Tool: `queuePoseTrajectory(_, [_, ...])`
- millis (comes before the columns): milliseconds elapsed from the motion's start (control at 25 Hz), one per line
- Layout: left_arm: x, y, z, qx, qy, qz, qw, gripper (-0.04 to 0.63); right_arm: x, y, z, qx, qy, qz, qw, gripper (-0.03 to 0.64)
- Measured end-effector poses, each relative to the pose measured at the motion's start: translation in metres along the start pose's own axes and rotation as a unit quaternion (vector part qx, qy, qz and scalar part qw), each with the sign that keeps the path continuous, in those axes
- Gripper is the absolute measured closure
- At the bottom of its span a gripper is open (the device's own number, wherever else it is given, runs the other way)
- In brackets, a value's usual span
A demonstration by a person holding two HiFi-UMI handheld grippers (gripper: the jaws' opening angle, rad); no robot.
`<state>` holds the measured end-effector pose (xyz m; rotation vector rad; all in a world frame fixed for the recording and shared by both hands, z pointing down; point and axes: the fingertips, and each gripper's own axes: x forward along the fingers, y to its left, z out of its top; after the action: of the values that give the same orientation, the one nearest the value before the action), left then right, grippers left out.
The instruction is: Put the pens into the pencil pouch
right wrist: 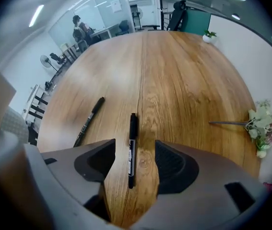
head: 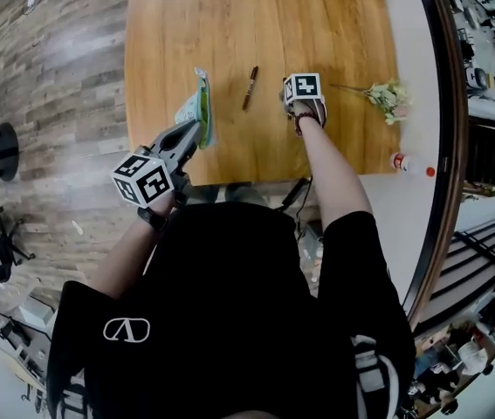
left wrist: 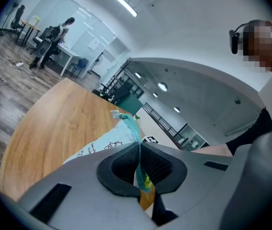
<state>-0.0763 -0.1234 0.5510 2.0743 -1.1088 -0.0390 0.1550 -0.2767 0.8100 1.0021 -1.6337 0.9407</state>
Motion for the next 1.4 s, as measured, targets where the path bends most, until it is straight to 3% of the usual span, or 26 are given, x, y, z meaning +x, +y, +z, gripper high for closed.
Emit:
queuePoseTrajectory(240, [0.000,-0.001,-0.004,-0.004,-0.002,0.006,1.0000,0.580,0.017,-0.002,-0.007,0.006,0.040,0.006,0.999,0.446])
queuePoseTrajectory(400, [-0.001,-0.002,-0.006,-0.008,-0.003,0.008,0.9999,0.580,0.022,-0.002,-0.013,0.001,0.060,-0.003,0.998,0.571])
queuePoseTrajectory(640, [-0.008,0.000,-0.007,-0.013,-0.006,0.012,0.9998,0.580,0.021,0.000,-0.014,-0.013,0.056,0.003,0.998,0.572])
queuePoseTrajectory(800, [-0.012,-0.005,-0.005,-0.014,-0.009,0.007,0.9998,0.580,-0.004,0.002,-0.003,-0.005,-0.004,0.011,1.000,0.572])
queuePoseTrajectory(960, [-0.009,-0.011,-0.002,-0.012,-0.011,-0.004,0.9999,0.580,-0.066,0.005,0.032,-0.016,-0.119,0.007,0.993,0.574])
queuePoseTrajectory(1120, [-0.002,-0.019,0.007,-0.009,-0.008,-0.022,0.9997,0.580,-0.159,0.019,0.075,-0.048,-0.257,0.003,0.965,0.574])
queuePoseTrajectory(1280, [0.002,-0.029,0.016,0.000,-0.007,-0.038,0.9992,0.580,-0.262,0.040,0.097,-0.075,-0.396,-0.011,0.915,0.574])
queuePoseTrajectory(1400, [0.006,-0.038,0.025,0.007,-0.010,-0.052,0.9986,0.580,-0.330,0.055,0.097,-0.089,-0.484,-0.022,0.870,0.574])
